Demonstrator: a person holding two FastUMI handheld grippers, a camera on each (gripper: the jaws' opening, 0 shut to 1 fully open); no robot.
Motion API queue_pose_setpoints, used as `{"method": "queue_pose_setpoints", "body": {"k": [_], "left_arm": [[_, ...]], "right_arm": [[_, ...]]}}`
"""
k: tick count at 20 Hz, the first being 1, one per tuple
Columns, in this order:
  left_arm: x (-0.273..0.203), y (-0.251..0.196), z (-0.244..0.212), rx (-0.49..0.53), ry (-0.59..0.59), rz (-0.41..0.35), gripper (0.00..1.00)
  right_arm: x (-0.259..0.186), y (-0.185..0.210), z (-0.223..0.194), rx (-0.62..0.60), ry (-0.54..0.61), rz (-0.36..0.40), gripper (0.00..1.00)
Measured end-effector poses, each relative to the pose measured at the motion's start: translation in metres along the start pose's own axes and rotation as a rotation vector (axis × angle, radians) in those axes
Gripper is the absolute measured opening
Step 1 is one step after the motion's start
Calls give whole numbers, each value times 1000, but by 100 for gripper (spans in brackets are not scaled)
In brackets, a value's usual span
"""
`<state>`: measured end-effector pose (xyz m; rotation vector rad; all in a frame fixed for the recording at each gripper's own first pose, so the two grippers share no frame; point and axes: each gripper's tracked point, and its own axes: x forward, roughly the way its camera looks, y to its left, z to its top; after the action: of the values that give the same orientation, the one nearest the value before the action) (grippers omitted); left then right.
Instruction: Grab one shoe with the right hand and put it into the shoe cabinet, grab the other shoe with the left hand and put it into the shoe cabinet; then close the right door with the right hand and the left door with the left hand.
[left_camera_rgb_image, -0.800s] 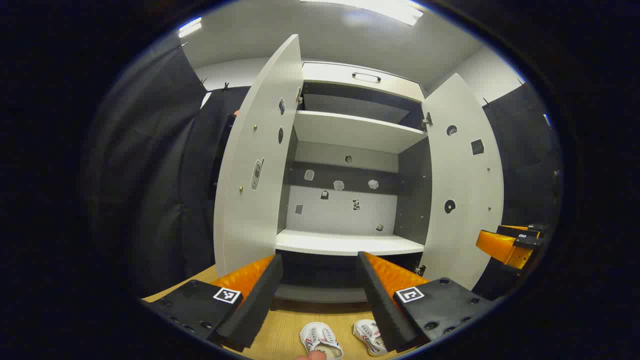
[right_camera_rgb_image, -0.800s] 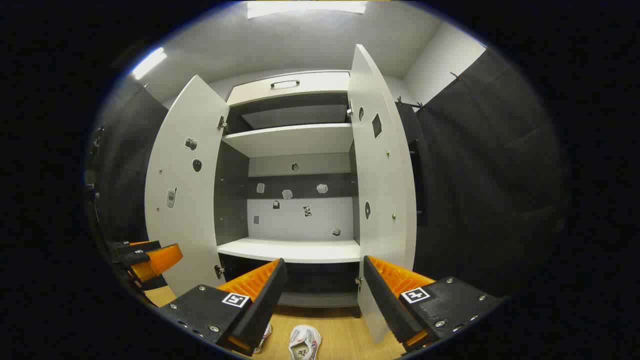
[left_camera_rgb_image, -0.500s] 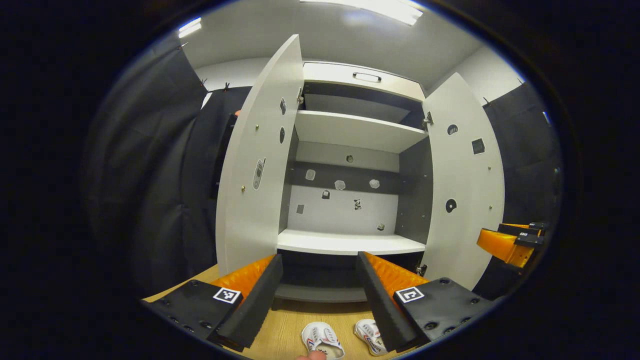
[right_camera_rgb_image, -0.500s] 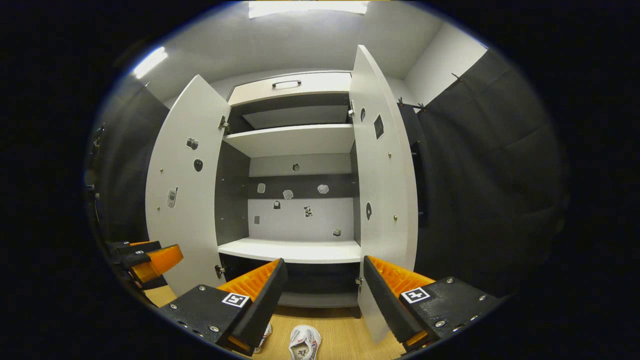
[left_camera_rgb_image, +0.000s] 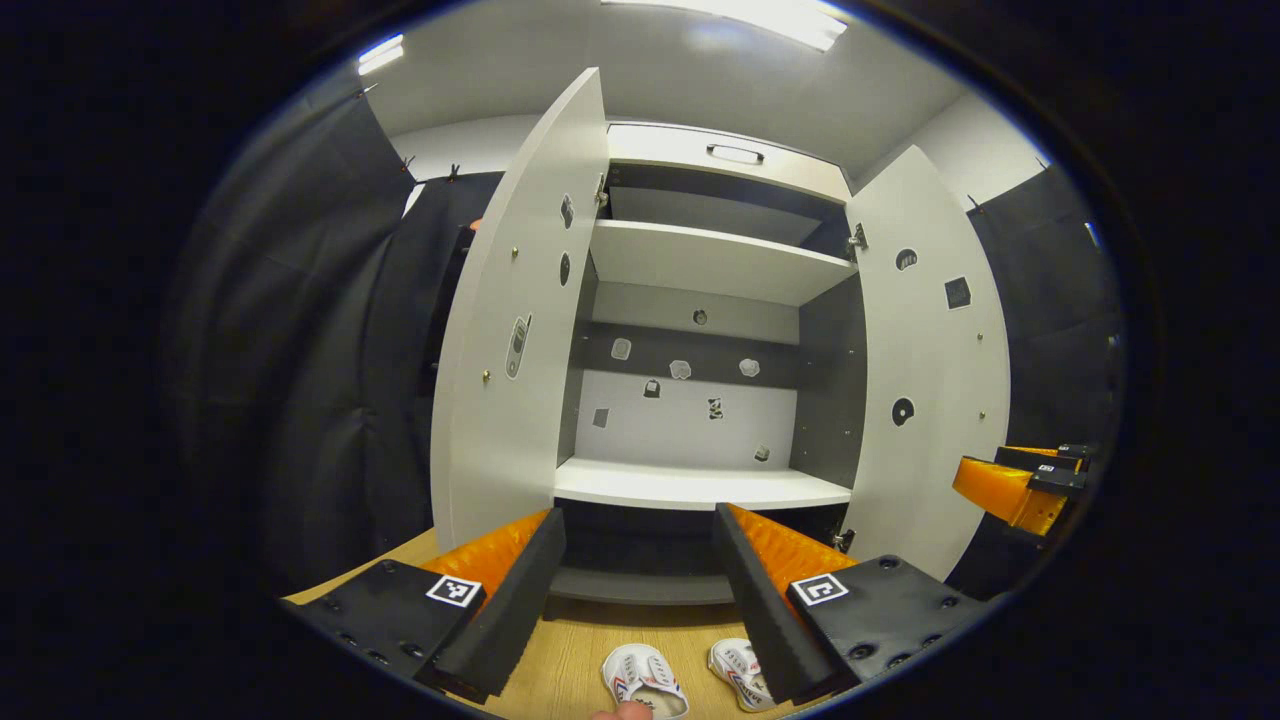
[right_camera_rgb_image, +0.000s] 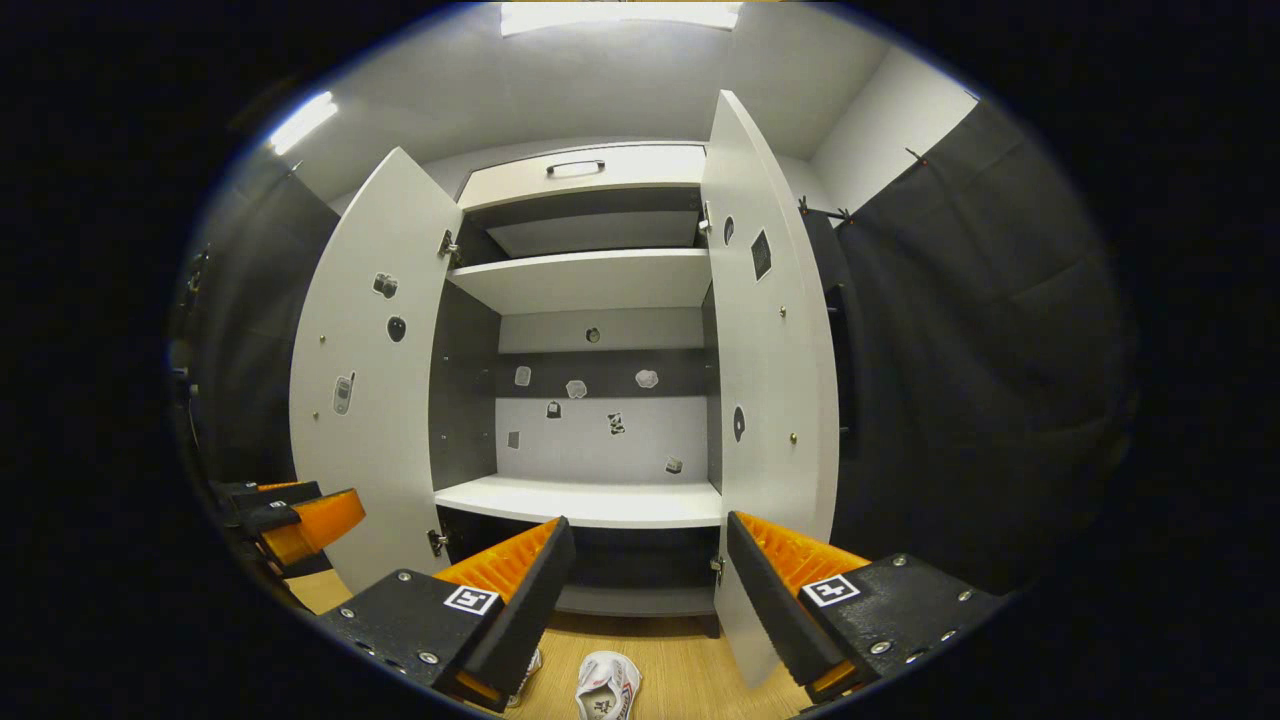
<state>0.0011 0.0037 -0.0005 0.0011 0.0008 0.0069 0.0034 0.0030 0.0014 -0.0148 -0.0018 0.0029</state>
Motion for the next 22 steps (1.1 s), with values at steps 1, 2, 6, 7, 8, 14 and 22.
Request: {"method": "queue_pose_setpoints", "body": {"k": [1, 2, 6, 7, 8, 14, 22], "left_arm": [[1, 0, 0, -1, 0, 0, 96], [1, 0, 0, -2, 0, -1, 96], [3, -1, 0, -3, 0, -2, 96], [3, -1, 0, -5, 1, -2, 96], [4, -1, 0, -5, 1, -2, 96], [2, 0, -3, -9, 5, 0, 96], [-1, 9, -7, -16, 10, 17, 96]], "right_arm": [[0, 0, 0, 0, 0, 0, 94], [0, 0, 0, -1, -1, 0, 95], [3, 0, 0, -7, 1, 1, 95], [4, 0, -1, -8, 2, 2, 94], [5, 0, -1, -11, 3, 4, 94], [20, 8, -11, -45, 25, 29, 95], [61, 19, -106, -97, 187, 71, 95]]}}
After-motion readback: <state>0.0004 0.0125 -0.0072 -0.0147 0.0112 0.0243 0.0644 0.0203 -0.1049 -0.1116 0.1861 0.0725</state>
